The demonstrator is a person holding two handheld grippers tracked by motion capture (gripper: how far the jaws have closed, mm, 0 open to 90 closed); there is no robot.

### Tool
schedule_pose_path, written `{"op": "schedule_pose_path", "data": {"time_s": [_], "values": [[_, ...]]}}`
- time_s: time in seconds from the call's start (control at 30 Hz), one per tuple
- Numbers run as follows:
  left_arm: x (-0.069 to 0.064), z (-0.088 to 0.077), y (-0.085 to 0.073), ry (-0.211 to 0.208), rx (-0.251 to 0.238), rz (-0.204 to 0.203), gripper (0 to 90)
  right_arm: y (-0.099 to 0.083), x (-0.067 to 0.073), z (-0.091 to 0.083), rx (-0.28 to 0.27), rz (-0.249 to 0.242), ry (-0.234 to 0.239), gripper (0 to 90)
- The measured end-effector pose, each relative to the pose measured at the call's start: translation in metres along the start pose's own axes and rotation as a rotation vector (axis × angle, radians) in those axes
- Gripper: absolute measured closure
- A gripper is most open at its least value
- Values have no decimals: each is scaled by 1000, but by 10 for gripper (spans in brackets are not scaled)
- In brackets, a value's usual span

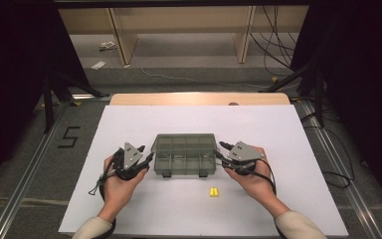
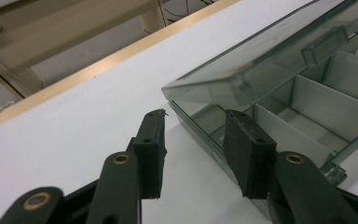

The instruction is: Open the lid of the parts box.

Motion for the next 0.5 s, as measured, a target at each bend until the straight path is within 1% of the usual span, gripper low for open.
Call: {"op": "schedule_pose_path", "data": {"time_s": [0.07,0.1,0.13,0.17,0.37,0.4,0.5], "values": [[-1,1,2,14,-10,27,597,1,0,1,-7,3,-3,644],[-2,1,5,22,-18,39,632,3,-1,2,-13,3,-4,646],[-2,1,6,24,-26,42,648,4,-1,2,-16,3,-6,650],[-2,1,10,36,-46,51,669,5,-1,2,-19,7,-9,654],[-2,5,15,41,-61,58,739,10,-3,4,-39,12,-23,683],[-2,6,16,44,-67,52,739,10,-3,4,-39,12,-23,683],[0,7,19,57,-80,57,756,12,-4,5,-46,11,-30,697]]}}
Point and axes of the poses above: each handheld gripper's, and its own axes: z roughly forward along the jaws, y roughly out of its top, x roughly to its left, the point moved 3 cm from there along z, roughly forward along the jaws, and after that the axes turned 9 degrees about -y, right-handed, at the moved point
